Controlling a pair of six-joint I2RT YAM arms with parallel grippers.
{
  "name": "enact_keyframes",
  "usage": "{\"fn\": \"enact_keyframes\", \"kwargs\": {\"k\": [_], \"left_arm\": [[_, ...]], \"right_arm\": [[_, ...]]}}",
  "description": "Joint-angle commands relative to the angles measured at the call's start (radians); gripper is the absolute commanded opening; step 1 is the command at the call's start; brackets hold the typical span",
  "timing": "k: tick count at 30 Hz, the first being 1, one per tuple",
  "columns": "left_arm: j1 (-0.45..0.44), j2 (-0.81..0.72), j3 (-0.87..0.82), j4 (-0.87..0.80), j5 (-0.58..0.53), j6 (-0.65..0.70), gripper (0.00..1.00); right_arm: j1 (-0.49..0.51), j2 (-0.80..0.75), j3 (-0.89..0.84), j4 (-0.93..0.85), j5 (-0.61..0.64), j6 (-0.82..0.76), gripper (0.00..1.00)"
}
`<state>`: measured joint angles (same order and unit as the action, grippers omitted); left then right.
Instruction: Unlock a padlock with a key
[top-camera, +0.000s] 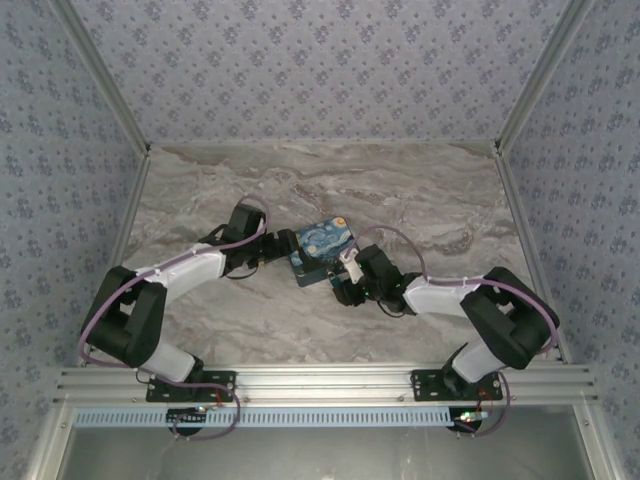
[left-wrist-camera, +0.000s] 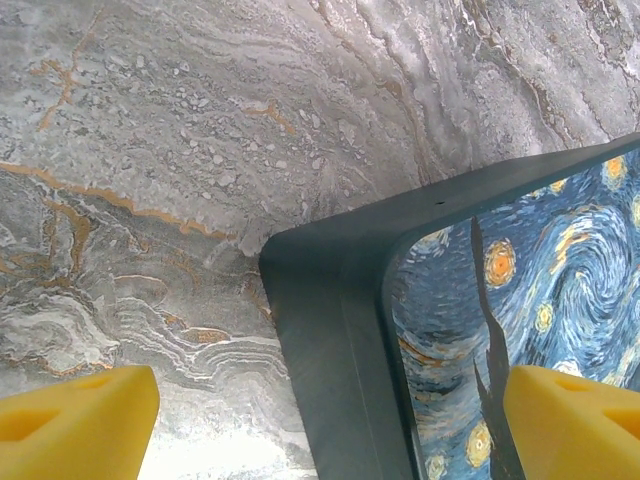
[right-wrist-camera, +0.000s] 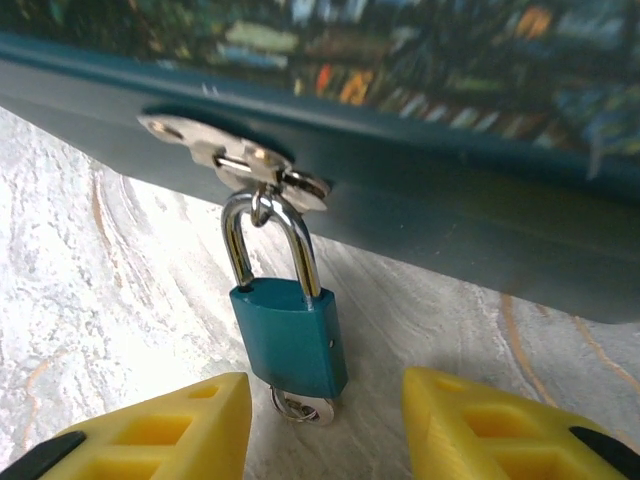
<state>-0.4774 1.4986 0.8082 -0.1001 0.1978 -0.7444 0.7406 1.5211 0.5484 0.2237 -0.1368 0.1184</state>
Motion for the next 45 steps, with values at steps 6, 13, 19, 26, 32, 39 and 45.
{"fn": "enact_keyframes", "kwargs": {"k": [6, 13, 19, 26, 32, 39, 45], "left_arm": [[0.003, 0.011, -0.009, 0.02, 0.017, -0.003, 0.91], [0.004, 0.015, -0.012, 0.02, 0.012, -0.003, 0.91], [0.003, 0.014, -0.017, 0.009, -0.004, -0.002, 0.92], [0.0, 0.005, -0.043, 0.007, -0.017, -0.008, 0.92], [-0.042, -0.039, -0.068, -0.009, -0.055, -0.014, 0.94], [-0.056, -0.215, -0.055, -0.123, -0.141, 0.015, 0.95], [-0.067, -0.304, 0.011, -0.16, -0.133, 0.059, 0.92]], "right_arm": [[-0.004, 0.037, 0.013, 0.043, -0.024, -0.017, 0.37], [-0.004, 0.055, 0.017, 0.057, -0.038, -0.019, 0.32], [-0.003, 0.043, 0.004, 0.045, 0.0, -0.017, 0.18], [0.002, 0.009, -0.011, 0.014, 0.124, 0.016, 0.11], [0.051, 0.001, 0.002, -0.036, 0.307, 0.034, 0.08], [0.044, -0.014, -0.013, -0.006, 0.273, 0.094, 0.08], [0.036, -0.016, -0.023, 0.0, 0.289, 0.152, 0.07]]}}
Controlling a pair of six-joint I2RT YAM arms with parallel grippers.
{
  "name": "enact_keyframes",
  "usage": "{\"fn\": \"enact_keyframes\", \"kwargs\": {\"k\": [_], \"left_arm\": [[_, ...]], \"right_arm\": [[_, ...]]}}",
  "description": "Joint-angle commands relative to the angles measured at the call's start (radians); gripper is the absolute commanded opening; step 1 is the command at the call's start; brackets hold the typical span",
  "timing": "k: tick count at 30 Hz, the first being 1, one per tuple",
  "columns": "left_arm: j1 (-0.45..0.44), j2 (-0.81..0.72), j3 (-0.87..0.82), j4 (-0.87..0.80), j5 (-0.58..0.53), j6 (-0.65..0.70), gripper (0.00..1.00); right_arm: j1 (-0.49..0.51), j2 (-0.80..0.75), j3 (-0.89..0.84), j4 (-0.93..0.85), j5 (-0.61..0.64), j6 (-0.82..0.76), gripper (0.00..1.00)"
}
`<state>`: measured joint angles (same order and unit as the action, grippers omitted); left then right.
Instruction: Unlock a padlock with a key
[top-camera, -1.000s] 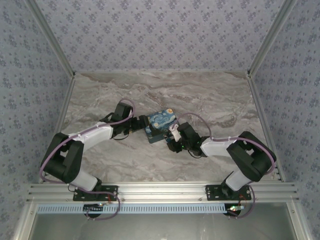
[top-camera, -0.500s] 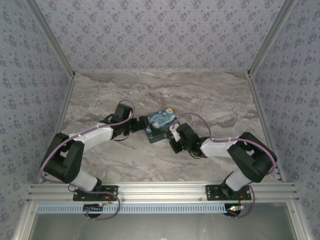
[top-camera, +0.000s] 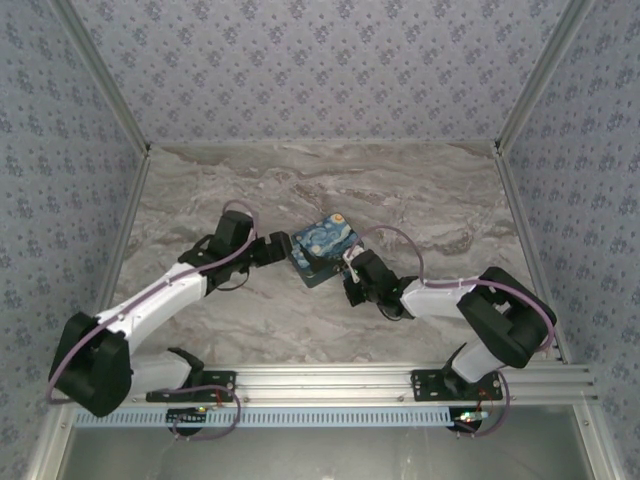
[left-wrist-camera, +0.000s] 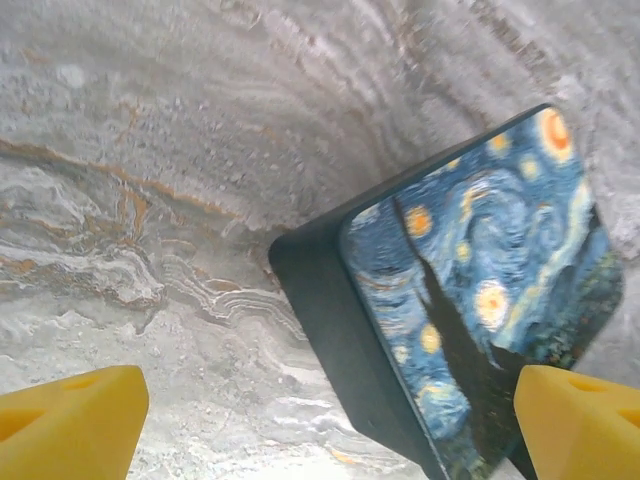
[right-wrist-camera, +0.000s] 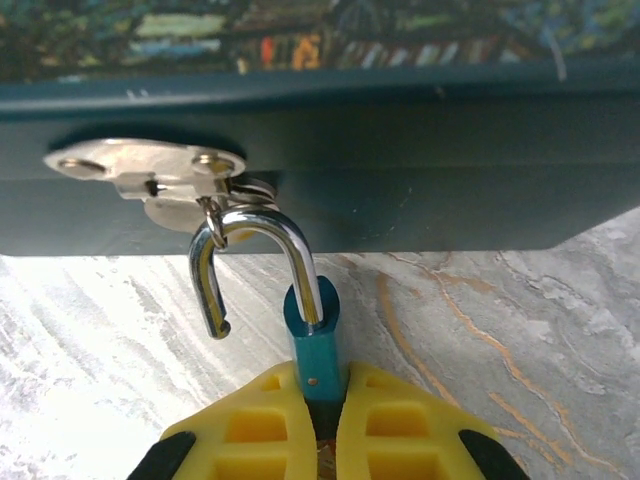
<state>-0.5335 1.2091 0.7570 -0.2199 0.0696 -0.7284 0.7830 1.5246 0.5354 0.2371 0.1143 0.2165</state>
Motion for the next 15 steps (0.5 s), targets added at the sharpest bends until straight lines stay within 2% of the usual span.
{"fn": "enact_keyframes", "kwargs": {"k": [1, 6, 10, 15], "left_arm": [[-0.014, -0.006, 0.079, -0.038, 0.018, 0.047, 0.91], [-0.062, 0.115, 0.178, 0.034, 0.147, 0.032, 0.82], [-0.118, 0.241, 0.254, 0.074, 0.18, 0.034, 0.79], [-0.14, 0.354, 0.275, 0.132, 0.216, 0.004, 0.74]], "right_arm": [[-0.005, -0.019, -0.009, -0.019, 0.05, 0.06, 0.07], [0.004, -0.023, -0.009, -0.032, 0.107, 0.097, 0.07], [0.002, -0.024, -0.012, -0.021, 0.097, 0.104, 0.07], [-0.004, -0.032, -0.015, -0.016, 0.053, 0.12, 0.07]]}}
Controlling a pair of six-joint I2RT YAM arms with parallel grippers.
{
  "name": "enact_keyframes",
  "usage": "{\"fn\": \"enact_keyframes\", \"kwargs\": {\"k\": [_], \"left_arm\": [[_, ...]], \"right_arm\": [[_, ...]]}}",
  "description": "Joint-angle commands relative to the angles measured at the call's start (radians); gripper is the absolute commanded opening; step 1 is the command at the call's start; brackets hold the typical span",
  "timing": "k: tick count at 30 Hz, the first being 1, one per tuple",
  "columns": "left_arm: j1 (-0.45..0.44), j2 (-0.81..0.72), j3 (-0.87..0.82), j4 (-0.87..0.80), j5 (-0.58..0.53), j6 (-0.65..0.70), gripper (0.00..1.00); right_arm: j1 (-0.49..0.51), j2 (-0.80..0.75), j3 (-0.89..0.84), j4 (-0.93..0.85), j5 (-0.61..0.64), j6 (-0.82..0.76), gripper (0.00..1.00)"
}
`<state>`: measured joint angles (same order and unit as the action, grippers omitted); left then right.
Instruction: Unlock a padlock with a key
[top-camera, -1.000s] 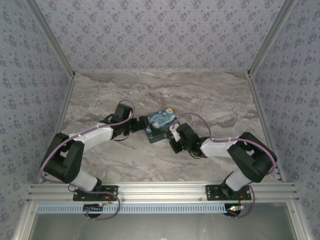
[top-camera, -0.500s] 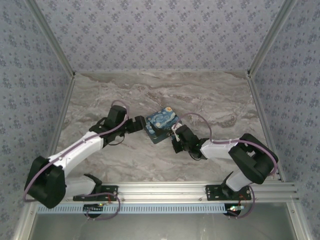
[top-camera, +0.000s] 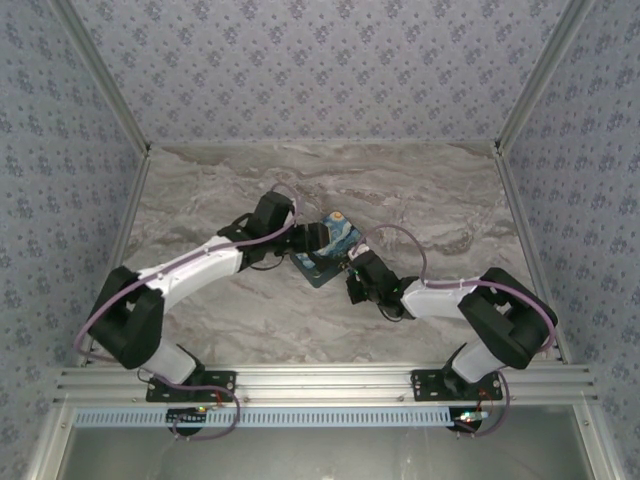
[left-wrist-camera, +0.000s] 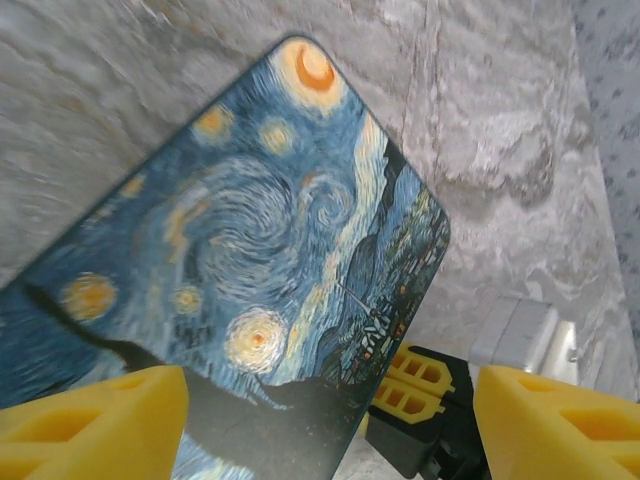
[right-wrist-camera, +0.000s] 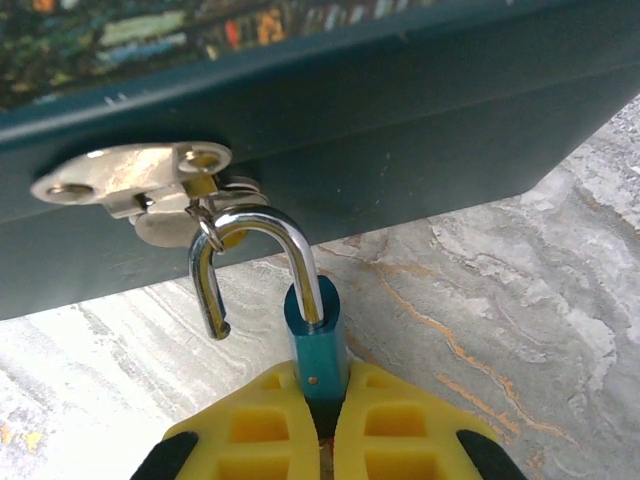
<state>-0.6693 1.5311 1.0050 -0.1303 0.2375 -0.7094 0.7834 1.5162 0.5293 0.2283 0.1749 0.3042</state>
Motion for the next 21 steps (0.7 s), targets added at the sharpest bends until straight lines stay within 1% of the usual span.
{"fn": "enact_keyframes", "kwargs": {"k": [1, 6, 10, 13, 21], "left_arm": [[-0.008, 0.047, 0.025, 0.053, 0.055, -0.023, 0.74], [-0.036, 0.086, -0.005, 0.088, 0.06, -0.054, 0.73], [-0.06, 0.092, -0.066, 0.13, 0.046, -0.103, 0.73], [-0.07, 0.09, -0.096, 0.132, 0.024, -0.117, 0.73], [-0.085, 0.095, -0.136, 0.151, 0.014, -0.14, 0.73]], "right_arm": [[-0.008, -0.025, -0.009, -0.006, -0.009, 0.041, 0.07], [-0.027, -0.033, -0.024, 0.02, -0.032, 0.103, 0.07], [-0.035, -0.032, -0.034, 0.048, -0.035, 0.14, 0.07], [-0.046, -0.031, -0.033, 0.052, -0.034, 0.167, 0.07], [-0.086, -0.028, -0.037, 0.09, -0.059, 0.233, 0.07]]}}
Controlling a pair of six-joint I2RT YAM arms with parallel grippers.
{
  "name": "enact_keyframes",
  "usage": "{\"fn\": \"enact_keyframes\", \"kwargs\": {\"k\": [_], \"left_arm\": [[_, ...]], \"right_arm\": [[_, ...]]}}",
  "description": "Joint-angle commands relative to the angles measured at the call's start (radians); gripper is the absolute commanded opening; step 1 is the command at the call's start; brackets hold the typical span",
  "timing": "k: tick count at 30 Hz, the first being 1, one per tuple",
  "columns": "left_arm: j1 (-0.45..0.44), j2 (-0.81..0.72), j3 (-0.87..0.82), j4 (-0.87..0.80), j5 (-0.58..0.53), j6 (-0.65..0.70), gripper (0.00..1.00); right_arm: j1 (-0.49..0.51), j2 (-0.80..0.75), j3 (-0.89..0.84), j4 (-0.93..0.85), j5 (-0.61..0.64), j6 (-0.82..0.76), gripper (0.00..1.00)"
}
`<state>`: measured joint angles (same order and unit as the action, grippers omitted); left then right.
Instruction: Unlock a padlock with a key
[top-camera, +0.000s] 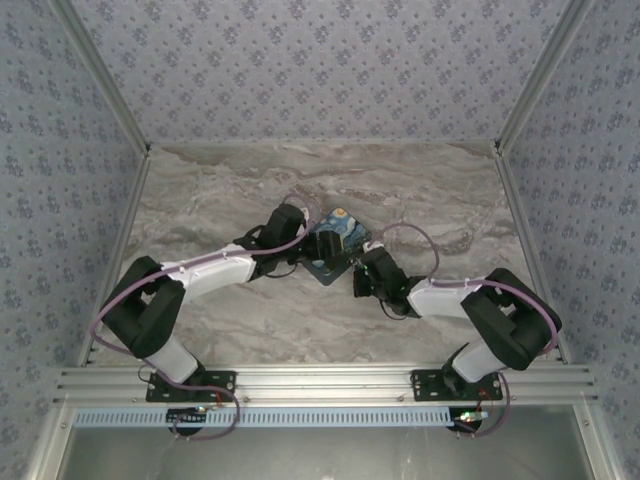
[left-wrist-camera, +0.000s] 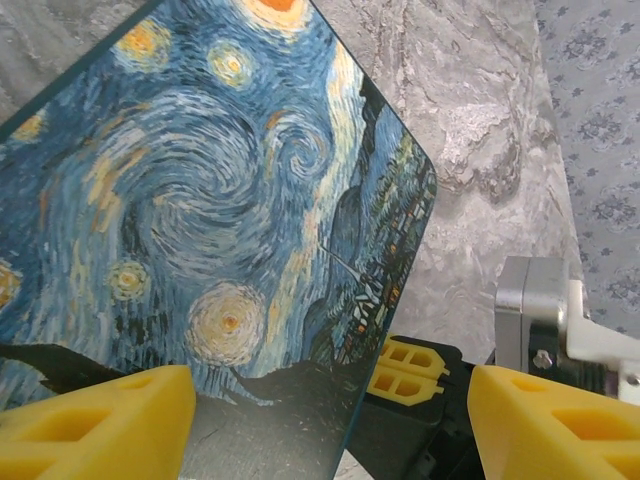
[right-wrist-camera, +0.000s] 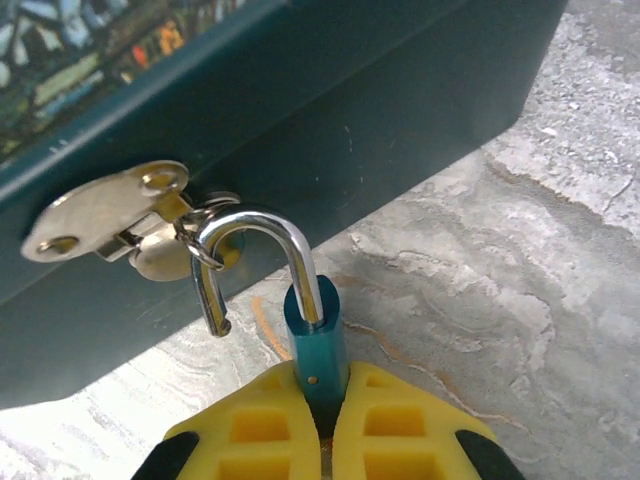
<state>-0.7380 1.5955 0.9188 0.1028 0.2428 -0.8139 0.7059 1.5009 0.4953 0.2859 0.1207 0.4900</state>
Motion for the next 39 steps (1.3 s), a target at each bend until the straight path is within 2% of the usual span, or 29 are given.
{"fn": "enact_keyframes", "kwargs": {"k": [1, 14, 26, 39], "left_arm": [[-0.017, 0.032, -0.055, -0.079, 0.01, -0.038, 0.73], [-0.022, 0.046, -0.088, -0.045, 0.015, -0.057, 0.73], [-0.023, 0.046, -0.134, -0.008, 0.018, -0.073, 0.73], [-0.051, 0.074, -0.164, 0.042, 0.016, -0.091, 0.73]], "right_arm": [[-0.012, -0.011, 0.0, 0.034, -0.007, 0.052, 0.07], [-0.039, 0.053, 0.049, 0.05, -0.023, 0.113, 0.06], [-0.08, 0.074, 0.094, 0.025, -0.001, 0.101, 0.07], [-0.134, 0.101, 0.149, 0.033, -0.081, 0.077, 0.07]]}}
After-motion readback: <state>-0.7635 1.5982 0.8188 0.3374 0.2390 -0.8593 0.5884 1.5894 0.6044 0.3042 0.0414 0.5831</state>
